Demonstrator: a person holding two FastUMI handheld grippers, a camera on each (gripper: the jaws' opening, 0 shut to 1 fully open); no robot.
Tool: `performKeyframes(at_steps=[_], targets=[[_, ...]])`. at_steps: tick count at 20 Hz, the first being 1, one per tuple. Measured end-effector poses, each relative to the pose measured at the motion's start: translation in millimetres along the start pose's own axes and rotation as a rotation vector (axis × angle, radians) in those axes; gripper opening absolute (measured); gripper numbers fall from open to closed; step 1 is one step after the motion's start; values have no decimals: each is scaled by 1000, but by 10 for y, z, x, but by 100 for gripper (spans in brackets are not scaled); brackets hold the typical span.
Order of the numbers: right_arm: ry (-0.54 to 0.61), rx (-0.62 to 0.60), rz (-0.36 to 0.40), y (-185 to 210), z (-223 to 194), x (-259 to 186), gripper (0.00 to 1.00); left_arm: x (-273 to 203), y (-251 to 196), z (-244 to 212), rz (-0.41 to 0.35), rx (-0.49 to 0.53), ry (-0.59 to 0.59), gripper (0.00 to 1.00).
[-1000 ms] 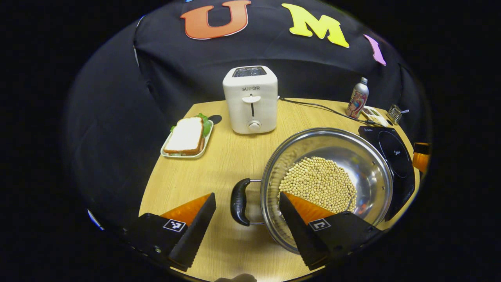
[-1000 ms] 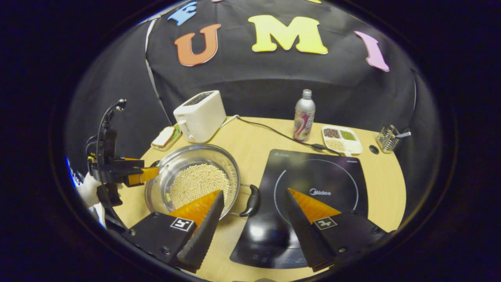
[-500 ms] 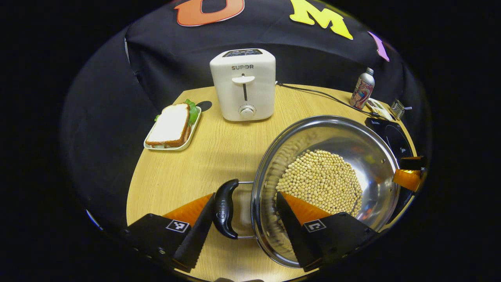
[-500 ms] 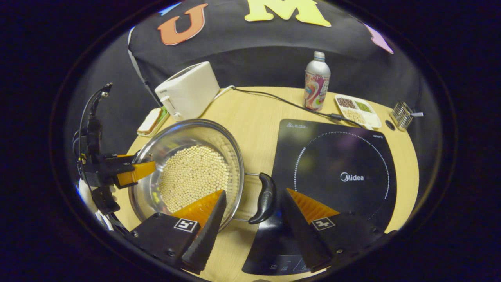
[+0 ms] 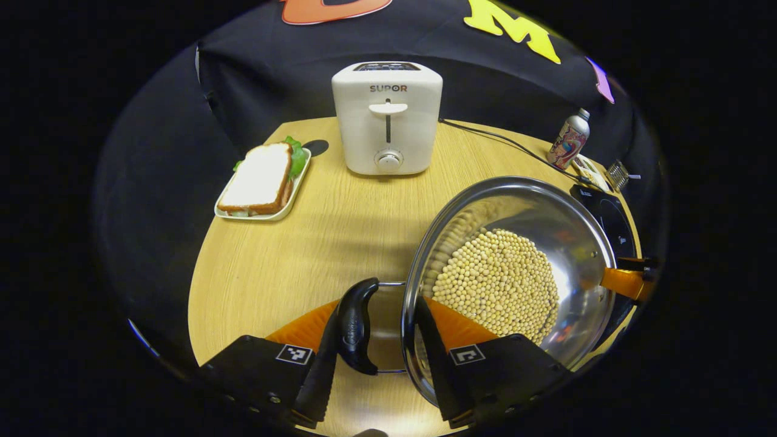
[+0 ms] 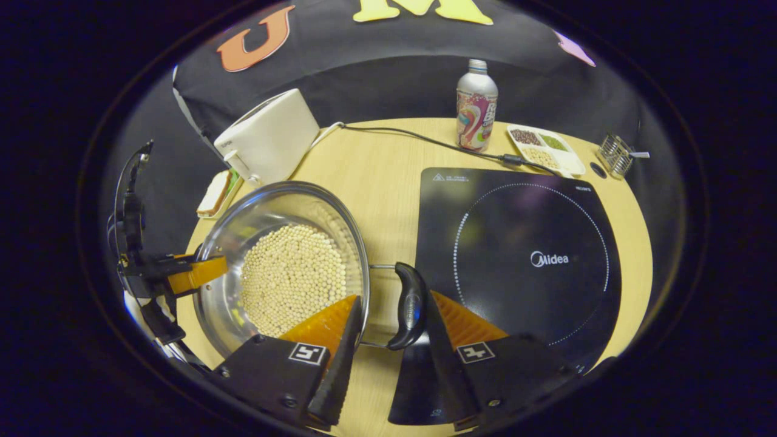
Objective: First push the handle of the pot to place it horizontally, then grasp the pot with both hands and set it on the induction cooktop.
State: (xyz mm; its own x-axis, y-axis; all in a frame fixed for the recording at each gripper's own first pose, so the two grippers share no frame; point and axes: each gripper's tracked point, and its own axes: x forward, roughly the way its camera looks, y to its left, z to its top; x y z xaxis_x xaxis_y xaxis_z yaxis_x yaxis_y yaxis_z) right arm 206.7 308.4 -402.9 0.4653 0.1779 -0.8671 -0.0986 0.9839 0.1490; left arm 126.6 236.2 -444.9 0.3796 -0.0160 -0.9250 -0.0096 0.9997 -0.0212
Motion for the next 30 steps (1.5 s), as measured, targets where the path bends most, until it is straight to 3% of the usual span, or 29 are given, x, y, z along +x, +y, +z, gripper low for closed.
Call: performKeyframes(at_steps=[1, 2, 5, 16, 23, 30], targets=[[10, 0, -2, -3, 13, -6, 60, -31, -6, -1, -12, 1, 6, 77], [16, -2, -2, 1, 7, 8, 59, -33, -16, 7, -18, -3, 17, 65], [36, 44, 3, 6, -29, -59, 56, -159, -63, 25, -19, 9, 13, 59], [-68, -27, 48, -106, -45, -745, 53, -845, -221, 20, 10, 30, -68, 59], [-130, -7, 21, -676, -170, -1221, 56, -1100, -773, -78, -19, 50, -108, 59], [-145, 44, -55, -1528, -321, -1480, 53, -1029, -1627, -250, -83, 60, -73, 59]])
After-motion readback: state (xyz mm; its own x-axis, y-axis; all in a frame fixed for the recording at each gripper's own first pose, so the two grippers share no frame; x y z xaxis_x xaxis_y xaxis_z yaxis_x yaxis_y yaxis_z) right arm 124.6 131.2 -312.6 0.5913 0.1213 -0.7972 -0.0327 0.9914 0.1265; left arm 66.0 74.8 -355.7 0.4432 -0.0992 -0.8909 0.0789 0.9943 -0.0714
